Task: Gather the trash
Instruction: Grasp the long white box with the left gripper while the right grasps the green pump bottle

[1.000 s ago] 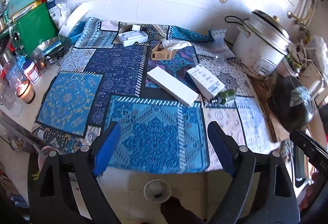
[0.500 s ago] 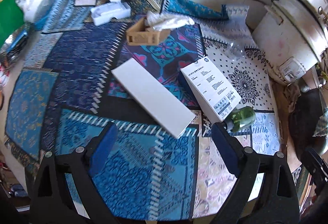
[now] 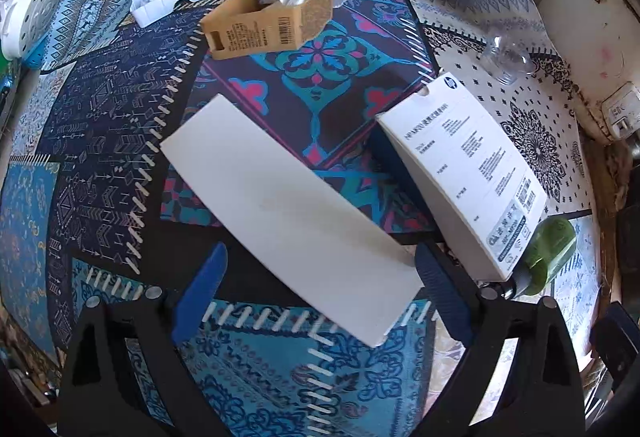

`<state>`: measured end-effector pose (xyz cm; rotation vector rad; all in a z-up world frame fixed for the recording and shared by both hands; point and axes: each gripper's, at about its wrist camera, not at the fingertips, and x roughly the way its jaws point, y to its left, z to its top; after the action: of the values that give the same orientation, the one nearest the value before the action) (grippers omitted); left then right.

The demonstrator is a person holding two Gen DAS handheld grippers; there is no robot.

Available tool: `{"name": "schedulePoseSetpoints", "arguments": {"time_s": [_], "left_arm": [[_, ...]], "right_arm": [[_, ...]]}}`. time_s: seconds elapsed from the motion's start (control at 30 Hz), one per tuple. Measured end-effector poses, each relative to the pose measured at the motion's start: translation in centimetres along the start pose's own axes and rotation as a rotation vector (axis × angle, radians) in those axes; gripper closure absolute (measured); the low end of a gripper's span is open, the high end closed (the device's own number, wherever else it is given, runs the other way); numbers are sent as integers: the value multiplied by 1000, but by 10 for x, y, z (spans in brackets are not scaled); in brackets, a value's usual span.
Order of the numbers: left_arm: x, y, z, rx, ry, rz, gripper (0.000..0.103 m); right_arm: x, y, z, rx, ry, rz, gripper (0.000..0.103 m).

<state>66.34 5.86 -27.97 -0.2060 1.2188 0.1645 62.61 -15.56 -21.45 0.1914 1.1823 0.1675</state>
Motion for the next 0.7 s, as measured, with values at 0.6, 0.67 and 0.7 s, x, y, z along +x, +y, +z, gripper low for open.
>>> {"name": "schedulePoseSetpoints", "arguments": {"time_s": [0.6, 0.67, 0.7], "left_arm": [[-13, 61, -6, -120, 57, -114, 6], [-10, 51, -3, -138, 67, -127, 6], [-8, 44, -2, -140, 68, -129, 6]], "right_arm": [[67, 27, 11, -16, 86, -23, 41], [62, 16, 10, -9, 82, -47, 41], [59, 8, 9, -3, 77, -57, 41]]}}
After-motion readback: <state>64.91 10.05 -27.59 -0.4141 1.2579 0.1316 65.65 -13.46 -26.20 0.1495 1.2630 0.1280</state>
